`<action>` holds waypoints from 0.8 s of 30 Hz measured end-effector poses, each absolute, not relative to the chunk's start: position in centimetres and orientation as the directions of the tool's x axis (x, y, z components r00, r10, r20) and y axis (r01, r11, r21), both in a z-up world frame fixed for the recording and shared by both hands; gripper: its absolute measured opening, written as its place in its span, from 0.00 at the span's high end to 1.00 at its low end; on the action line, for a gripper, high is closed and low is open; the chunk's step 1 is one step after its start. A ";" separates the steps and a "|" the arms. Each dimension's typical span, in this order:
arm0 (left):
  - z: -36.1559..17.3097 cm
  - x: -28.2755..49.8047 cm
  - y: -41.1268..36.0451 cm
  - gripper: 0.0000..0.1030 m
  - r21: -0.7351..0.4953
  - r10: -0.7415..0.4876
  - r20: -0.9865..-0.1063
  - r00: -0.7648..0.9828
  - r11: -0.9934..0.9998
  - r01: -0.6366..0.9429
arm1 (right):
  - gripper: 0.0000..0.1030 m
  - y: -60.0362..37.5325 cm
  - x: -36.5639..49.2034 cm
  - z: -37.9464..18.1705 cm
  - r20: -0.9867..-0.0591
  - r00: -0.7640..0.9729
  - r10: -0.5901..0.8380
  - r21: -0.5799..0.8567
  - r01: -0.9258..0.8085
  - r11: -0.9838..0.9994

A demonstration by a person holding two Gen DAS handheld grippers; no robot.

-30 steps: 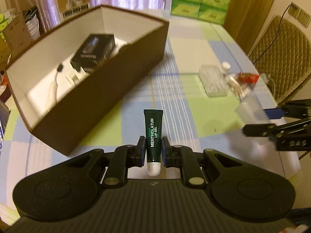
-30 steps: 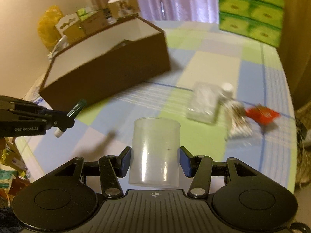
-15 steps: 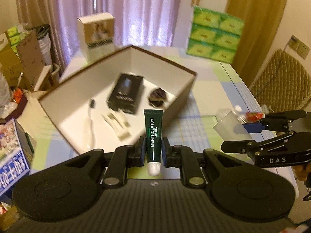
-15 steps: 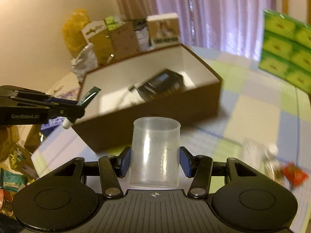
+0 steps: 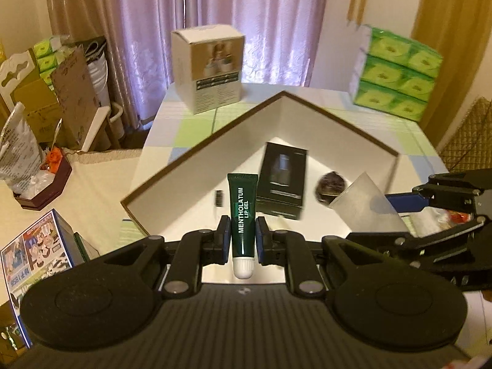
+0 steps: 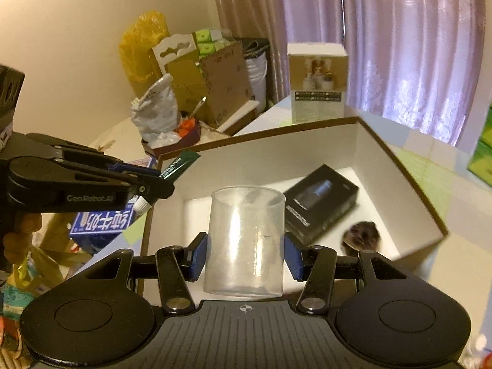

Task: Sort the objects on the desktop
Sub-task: 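Carry the lip gel tube and clear cup over the brown box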

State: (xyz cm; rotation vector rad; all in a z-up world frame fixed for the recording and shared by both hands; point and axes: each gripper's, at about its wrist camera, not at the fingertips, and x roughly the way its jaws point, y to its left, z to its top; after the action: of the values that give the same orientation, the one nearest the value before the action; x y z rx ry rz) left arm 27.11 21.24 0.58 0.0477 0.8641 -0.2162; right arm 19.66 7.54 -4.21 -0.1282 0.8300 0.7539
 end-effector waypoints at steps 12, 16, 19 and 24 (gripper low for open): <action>-4.0 33.6 24.7 0.87 -0.030 -0.128 -0.841 0.526 0.981 0.190 | 0.52 13.2 23.4 -9.1 -0.793 0.380 0.477 0.163 -0.622 0.766; -5.4 34.8 25.3 0.87 -0.035 -0.123 -0.863 0.489 0.982 0.185 | 0.52 13.7 24.1 -10.2 -0.810 0.361 0.462 0.170 -0.610 0.774; -6.4 35.3 25.4 0.87 -0.029 -0.114 -0.879 0.462 0.982 0.187 | 0.52 13.9 24.4 -10.6 -0.817 0.352 0.456 0.172 -0.606 0.777; -7.3 35.9 25.1 0.87 -0.009 -0.104 -0.888 0.449 0.978 0.209 | 0.52 14.1 24.6 -11.0 -0.824 0.343 0.451 0.175 -0.603 0.779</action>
State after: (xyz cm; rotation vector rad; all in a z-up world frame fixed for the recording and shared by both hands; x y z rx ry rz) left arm 35.94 25.14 -7.30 0.1075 1.0890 -0.1941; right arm 24.60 14.09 -11.04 -0.1713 1.0099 0.6886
